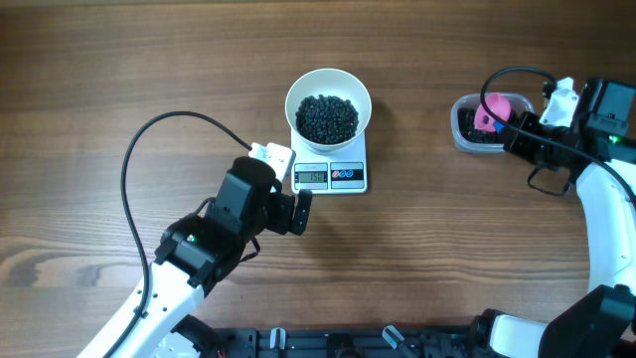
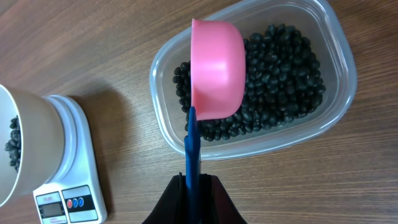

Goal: Scoop item into bowl and weigh 150g on scale
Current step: 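Carry the pink scoop right to the bean tub with the right gripper, then lower the pink scoop into the bean tub, right gripper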

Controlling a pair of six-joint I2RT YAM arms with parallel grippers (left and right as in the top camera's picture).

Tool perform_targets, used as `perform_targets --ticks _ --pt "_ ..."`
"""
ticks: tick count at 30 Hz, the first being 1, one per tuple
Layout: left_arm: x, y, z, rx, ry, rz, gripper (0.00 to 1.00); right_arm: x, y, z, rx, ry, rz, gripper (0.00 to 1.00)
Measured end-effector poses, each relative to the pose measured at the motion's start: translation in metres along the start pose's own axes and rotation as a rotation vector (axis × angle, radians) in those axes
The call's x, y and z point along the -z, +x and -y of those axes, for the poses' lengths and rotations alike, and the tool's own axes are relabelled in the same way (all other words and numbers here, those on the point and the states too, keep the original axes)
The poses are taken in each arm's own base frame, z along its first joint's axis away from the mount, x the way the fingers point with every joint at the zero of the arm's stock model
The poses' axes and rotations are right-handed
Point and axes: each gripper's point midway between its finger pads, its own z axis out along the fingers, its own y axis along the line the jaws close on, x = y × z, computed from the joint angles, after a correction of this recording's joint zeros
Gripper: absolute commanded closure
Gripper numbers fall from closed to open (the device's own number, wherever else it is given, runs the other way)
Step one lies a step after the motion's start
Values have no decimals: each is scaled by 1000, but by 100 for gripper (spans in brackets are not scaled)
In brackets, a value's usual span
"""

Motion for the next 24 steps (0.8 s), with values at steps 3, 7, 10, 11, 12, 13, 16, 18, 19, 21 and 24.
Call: perform_targets --ticks 3,7,10,11,12,13,16,18,19,21,24 --pt "0 0 0 0 0 0 0 0 1 -2 -3 -13 -6 95" --pt "0 0 0 0 0 0 0 -2 6 -3 -19 -23 -18 86" --pt "0 0 0 0 0 0 0 -6 15 0 -39 -21 -44 79" --pt "0 0 0 0 0 0 0 -8 19 1 -45 -20 -53 75" --pt "0 0 0 0 0 0 0 -8 20 1 -48 -19 -56 69" --pt "0 0 0 0 0 0 0 -8 20 2 -50 -17 -56 60" --pt "0 0 0 0 0 0 0 -8 20 4 -49 -3 -54 21" --pt "0 0 0 0 0 0 0 -8 20 7 -51 15 -51 6" --pt "0 0 0 0 0 0 0 -8 19 10 -49 29 -50 0" --pt "0 0 0 0 0 0 0 -8 19 14 -45 54 -46 0" --pt "0 0 0 0 0 0 0 -8 18 20 -46 86 -42 0"
